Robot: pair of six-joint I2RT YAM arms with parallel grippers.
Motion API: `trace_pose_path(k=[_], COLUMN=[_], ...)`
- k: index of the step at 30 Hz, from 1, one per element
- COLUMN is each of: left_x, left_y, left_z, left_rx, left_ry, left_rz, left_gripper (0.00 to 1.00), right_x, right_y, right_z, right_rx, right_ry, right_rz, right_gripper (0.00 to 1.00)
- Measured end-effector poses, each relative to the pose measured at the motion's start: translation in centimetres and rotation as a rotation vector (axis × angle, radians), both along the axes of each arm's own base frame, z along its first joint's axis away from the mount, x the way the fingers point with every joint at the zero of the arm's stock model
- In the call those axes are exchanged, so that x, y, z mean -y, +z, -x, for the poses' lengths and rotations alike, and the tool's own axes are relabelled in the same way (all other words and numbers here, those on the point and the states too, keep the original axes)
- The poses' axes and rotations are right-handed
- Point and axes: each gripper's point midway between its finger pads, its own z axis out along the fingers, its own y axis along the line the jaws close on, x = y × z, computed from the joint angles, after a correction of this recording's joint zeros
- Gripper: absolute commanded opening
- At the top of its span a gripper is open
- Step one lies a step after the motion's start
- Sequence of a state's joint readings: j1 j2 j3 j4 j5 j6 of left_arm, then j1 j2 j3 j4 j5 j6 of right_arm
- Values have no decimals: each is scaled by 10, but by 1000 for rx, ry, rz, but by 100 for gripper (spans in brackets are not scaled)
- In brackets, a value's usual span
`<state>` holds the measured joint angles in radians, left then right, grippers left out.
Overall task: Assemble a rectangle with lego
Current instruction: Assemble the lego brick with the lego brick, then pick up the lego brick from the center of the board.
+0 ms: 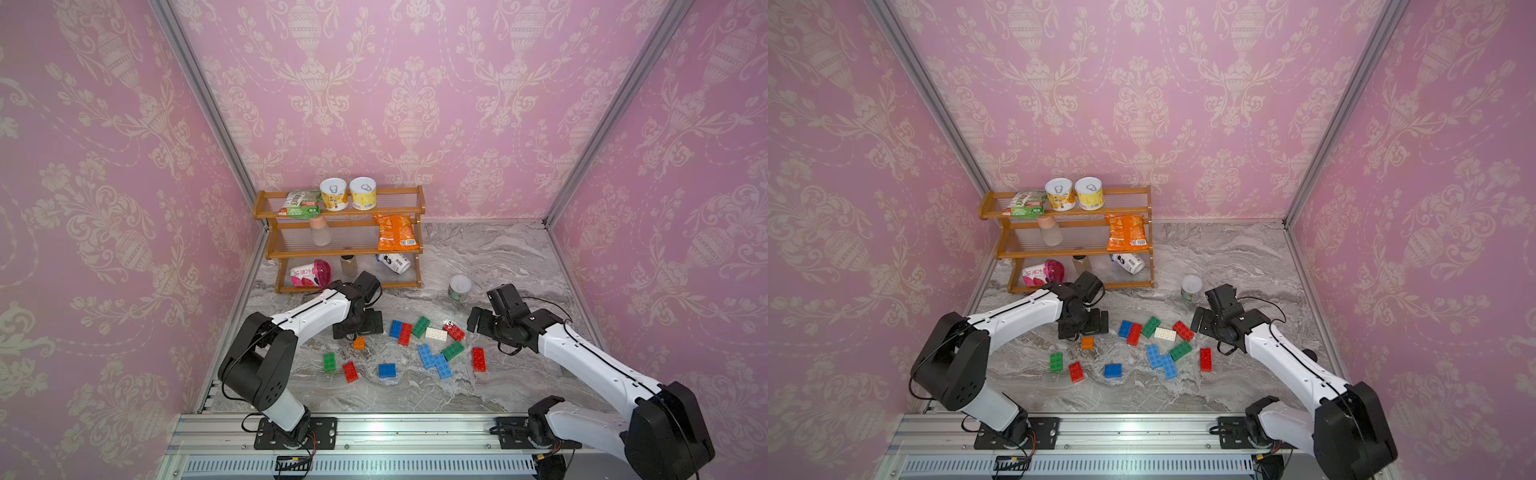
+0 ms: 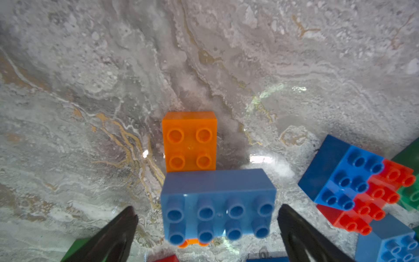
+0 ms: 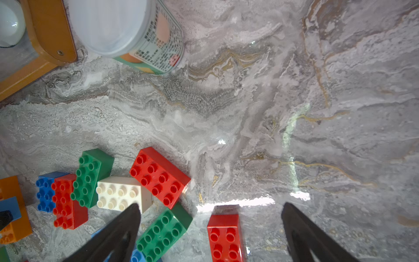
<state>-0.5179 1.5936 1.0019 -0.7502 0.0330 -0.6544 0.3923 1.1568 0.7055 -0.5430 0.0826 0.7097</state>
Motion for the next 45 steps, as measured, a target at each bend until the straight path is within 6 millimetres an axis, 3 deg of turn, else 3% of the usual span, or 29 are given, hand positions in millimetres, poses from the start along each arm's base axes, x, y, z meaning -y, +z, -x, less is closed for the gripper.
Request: trace_pose_path(k=[9,13,21,24,29,37,45], left_x=[11,38,113,139,163,183,195], left_y=[37,54,67,65,51,38,24], left_z=[-12,-17,-7,-4,6,12,24], left_rx=[115,214,350,374,376,370,318], left_ry=[-26,-149,-554,-681,-835,-987,-1106], left_rz=[45,89,119,133,138,102,59], left_gripper=[99,99,99,99,98,87,82], right_x=[5,9,22,28,40,61,66], right_y=[-2,-4,-4,-1,-1,0,3], right_z=[4,8,17,21,25,24,20], right_rx=[-16,-33,-64,-64,-81,-86,-71], right_ry=[-7,-15,-43,-56,-91,-129,-121], right_rz=[22,42,73,80,95,106,87], right_gripper=[100,100,100,100,100,100,100])
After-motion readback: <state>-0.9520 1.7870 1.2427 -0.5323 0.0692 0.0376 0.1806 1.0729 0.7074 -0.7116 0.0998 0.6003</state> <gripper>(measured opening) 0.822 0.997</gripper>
